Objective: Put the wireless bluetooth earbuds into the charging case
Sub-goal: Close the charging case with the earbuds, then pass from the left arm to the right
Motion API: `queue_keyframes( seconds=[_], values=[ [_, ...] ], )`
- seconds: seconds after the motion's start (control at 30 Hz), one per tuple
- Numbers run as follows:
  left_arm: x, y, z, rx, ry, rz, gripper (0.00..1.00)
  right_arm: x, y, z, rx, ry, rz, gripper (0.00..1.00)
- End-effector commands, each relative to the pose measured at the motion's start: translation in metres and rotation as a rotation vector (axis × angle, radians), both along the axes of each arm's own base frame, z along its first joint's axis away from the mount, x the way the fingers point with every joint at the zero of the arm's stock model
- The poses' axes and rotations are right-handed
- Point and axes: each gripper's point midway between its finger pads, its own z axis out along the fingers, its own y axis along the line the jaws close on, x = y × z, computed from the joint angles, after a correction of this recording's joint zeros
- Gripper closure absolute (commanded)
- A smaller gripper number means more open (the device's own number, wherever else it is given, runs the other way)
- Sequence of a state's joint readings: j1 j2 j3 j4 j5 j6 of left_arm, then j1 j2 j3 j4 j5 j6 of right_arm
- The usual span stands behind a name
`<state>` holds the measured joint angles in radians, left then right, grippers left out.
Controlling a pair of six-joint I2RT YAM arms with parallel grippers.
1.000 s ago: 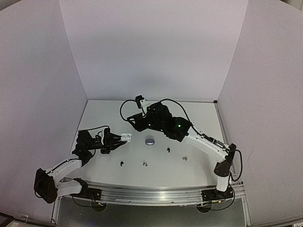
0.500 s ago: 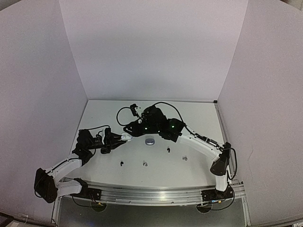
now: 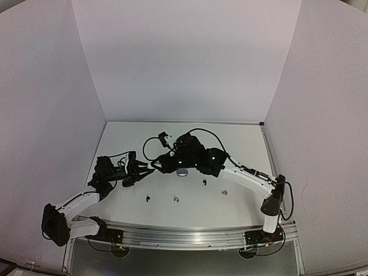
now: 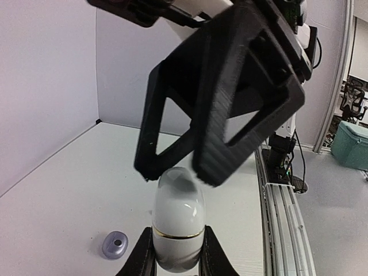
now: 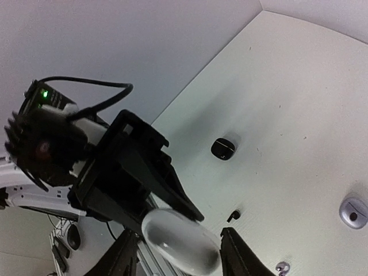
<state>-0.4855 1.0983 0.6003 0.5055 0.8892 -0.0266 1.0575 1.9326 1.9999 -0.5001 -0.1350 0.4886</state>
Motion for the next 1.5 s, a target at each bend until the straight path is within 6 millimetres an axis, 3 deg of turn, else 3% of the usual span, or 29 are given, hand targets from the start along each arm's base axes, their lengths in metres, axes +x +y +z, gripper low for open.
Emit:
queue_keyframes(
  seconds=[0.0, 0.2, 0.5, 0.8, 0.93, 1.47],
  values=[
    [-0.003, -0.002, 0.035, -0.100, 0.086, -0.048, 1.00, -0.010, -0.031, 0.048, 0.036, -0.124, 0.027, 0.43],
    [-0.003, -0.001, 0.057, -0.198, 0.200, -0.072, 1.00, -0.012, -0.033, 0.046, 0.041, -0.156, 0.146, 0.36],
    [-0.009, 0.000, 0.072, -0.281, 0.290, -0.126, 1.00, -0.007, -0.029, 0.038, 0.058, -0.142, 0.196, 0.37],
    [-0.010, 0.000, 0.075, -0.291, 0.279, -0.132, 1.00, -0.009, -0.006, 0.036, 0.110, -0.104, 0.270, 0.44],
    [-0.009, 0.000, 0.076, -0.292, 0.276, -0.132, 1.00, -0.006, 0.000, 0.043, 0.147, -0.114, 0.286, 0.49],
    [-0.008, -0.001, 0.077, -0.295, 0.269, -0.131, 1.00, -0.003, -0.004, 0.052, 0.206, -0.096, 0.307, 0.72]
  ],
)
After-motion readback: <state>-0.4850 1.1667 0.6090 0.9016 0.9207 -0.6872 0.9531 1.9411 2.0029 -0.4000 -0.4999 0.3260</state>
